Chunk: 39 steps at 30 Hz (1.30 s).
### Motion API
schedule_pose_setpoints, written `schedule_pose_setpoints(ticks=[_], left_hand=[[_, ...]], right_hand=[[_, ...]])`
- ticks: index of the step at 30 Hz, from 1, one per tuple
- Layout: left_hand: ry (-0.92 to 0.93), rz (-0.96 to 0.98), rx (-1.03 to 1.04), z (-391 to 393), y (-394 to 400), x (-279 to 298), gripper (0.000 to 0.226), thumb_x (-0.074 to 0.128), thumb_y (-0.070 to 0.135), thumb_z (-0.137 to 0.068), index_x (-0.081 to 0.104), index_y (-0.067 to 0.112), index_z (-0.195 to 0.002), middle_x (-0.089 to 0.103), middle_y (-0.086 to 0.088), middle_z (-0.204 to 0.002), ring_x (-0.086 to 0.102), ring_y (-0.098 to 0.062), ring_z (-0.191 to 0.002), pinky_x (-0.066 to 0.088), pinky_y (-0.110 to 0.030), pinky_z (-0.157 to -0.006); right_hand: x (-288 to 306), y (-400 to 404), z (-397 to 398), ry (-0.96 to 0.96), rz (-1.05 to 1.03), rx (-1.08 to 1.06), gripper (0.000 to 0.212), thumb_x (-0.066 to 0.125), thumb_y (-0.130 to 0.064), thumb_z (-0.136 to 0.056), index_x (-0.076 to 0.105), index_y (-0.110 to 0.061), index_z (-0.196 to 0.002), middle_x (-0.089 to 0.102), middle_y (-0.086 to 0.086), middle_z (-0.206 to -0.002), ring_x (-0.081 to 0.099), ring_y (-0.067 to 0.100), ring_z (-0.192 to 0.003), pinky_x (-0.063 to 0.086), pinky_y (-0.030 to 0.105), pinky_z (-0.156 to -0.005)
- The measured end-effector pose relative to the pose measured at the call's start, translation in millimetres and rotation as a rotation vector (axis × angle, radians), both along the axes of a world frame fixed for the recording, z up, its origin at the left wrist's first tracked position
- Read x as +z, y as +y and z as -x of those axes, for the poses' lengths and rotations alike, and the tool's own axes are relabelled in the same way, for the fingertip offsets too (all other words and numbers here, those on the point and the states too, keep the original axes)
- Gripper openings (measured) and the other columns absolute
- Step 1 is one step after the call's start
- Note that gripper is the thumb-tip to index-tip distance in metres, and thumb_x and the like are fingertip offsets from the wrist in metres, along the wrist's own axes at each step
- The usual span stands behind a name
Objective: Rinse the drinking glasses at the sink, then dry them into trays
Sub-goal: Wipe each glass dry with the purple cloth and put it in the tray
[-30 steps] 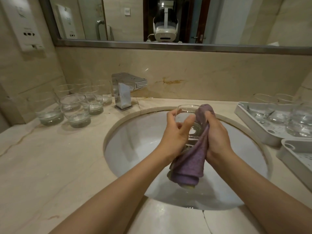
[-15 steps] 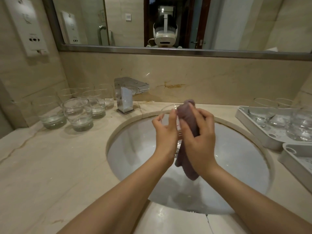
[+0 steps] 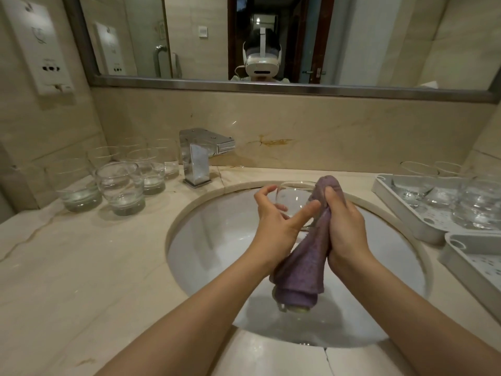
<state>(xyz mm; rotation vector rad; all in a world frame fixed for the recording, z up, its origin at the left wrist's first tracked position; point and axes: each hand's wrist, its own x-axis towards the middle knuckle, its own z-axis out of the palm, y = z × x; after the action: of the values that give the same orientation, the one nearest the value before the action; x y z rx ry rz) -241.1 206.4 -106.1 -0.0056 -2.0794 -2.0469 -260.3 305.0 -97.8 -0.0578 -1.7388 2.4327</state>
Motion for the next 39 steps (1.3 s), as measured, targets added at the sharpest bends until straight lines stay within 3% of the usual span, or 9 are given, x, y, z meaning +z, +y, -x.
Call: schedule_pose_setpoints(ticks=[4, 8, 12, 18, 22, 28, 31, 36, 39], left_hand=[[-0.036, -0.238, 0.099, 7.6, -6.0, -0.1, 0.060, 0.054, 0.051, -0.091, 0.026, 0.021, -0.135, 0.055, -0.010, -0.121, 0.060, -0.022, -0.105, 0.052, -0.032, -0.091], [-0.065, -0.334, 0.183, 7.5, -5.6, -0.5, 0.046, 0.038, 0.044, -0.099, 0.036, 0.013, -0.132, 0.056, -0.009, -0.121, 0.061, -0.021, -0.105, 0.054, -0.043, -0.090], [-0.025, -0.305, 0.108, -0.4, 4.5, -1.0, 0.043, 0.039, 0.043, -0.099, 0.033, 0.016, -0.131, 0.059, -0.011, -0.114, 0.063, -0.026, -0.102, 0.054, -0.043, -0.086], [0.058, -0.099, -0.082, -4.0, 10.9, -3.0, 0.067, 0.056, 0.063, -0.081, 0.028, 0.030, -0.132, 0.056, -0.006, -0.107, 0.063, -0.005, -0.078, 0.050, -0.022, -0.068], [-0.009, 0.059, -0.056, -3.2, 3.7, -0.3, 0.080, 0.068, 0.059, -0.074, 0.019, 0.033, -0.132, 0.043, -0.005, -0.123, 0.049, -0.002, -0.093, 0.037, -0.006, -0.067], [-0.019, -0.184, 0.093, 3.7, -2.6, -2.0, 0.050, 0.051, 0.043, -0.095, 0.027, 0.025, -0.134, 0.054, -0.005, -0.114, 0.059, -0.015, -0.098, 0.051, -0.028, -0.080], [-0.040, -0.294, 0.183, 8.0, -7.3, -3.1, 0.048, 0.038, 0.044, -0.100, 0.033, 0.013, -0.137, 0.056, -0.004, -0.117, 0.060, -0.018, -0.106, 0.052, -0.042, -0.094], [-0.024, -0.284, 0.089, -4.1, 8.1, -0.2, 0.044, 0.039, 0.046, -0.099, 0.034, 0.016, -0.132, 0.060, -0.007, -0.111, 0.064, -0.018, -0.094, 0.056, -0.036, -0.082], [0.018, -0.191, 0.035, -7.0, 15.2, -3.7, 0.053, 0.042, 0.058, -0.093, 0.033, 0.024, -0.133, 0.059, -0.005, -0.110, 0.065, -0.018, -0.096, 0.053, -0.040, -0.090]], right_hand=[[-3.0, -9.8, -12.9, 0.422, -0.434, -0.038, 0.026, 0.059, -0.020, -0.094, 0.060, -0.028, -0.119, 0.057, -0.012, -0.110, 0.054, -0.015, -0.097, 0.039, 0.002, -0.081], [-27.1, -23.8, -14.6, 0.734, -0.747, -0.185, 0.050, 0.058, -0.037, -0.087, 0.051, -0.024, -0.135, 0.044, -0.009, -0.120, 0.048, 0.006, -0.114, 0.039, 0.019, -0.099], [-11.2, -19.7, -8.2, 0.513, -0.453, -0.213, 0.029, 0.060, -0.025, -0.093, 0.059, -0.024, -0.122, 0.054, -0.006, -0.114, 0.054, -0.006, -0.101, 0.040, 0.009, -0.090], [-0.2, 3.2, 1.8, -0.062, 0.125, 0.026, 0.031, 0.055, -0.028, -0.096, 0.063, -0.006, -0.116, 0.070, 0.018, -0.106, 0.068, 0.031, -0.092, 0.057, 0.041, -0.079], [2.5, 1.6, 0.0, -0.049, 0.058, -0.024, 0.019, 0.054, -0.027, -0.097, 0.065, -0.014, -0.104, 0.070, 0.012, -0.101, 0.067, 0.021, -0.085, 0.055, 0.038, -0.079], [-4.1, -9.7, -14.0, 0.403, -0.452, -0.065, 0.031, 0.058, -0.026, -0.094, 0.060, -0.023, -0.125, 0.058, -0.005, -0.115, 0.056, -0.004, -0.103, 0.043, 0.011, -0.088], [-24.4, -21.3, -14.7, 0.716, -0.754, -0.131, 0.050, 0.060, -0.036, -0.087, 0.052, -0.025, -0.135, 0.044, -0.010, -0.120, 0.048, 0.003, -0.114, 0.040, 0.017, -0.098], [-12.2, -17.1, -7.2, 0.475, -0.394, -0.211, 0.025, 0.060, -0.031, -0.091, 0.060, -0.027, -0.116, 0.057, -0.001, -0.115, 0.057, 0.002, -0.102, 0.046, 0.020, -0.094], [-6.1, -4.3, -1.8, 0.131, -0.074, -0.090, 0.017, 0.057, -0.026, -0.095, 0.067, -0.016, -0.104, 0.069, 0.009, -0.104, 0.065, 0.023, -0.097, 0.050, 0.046, -0.097]])
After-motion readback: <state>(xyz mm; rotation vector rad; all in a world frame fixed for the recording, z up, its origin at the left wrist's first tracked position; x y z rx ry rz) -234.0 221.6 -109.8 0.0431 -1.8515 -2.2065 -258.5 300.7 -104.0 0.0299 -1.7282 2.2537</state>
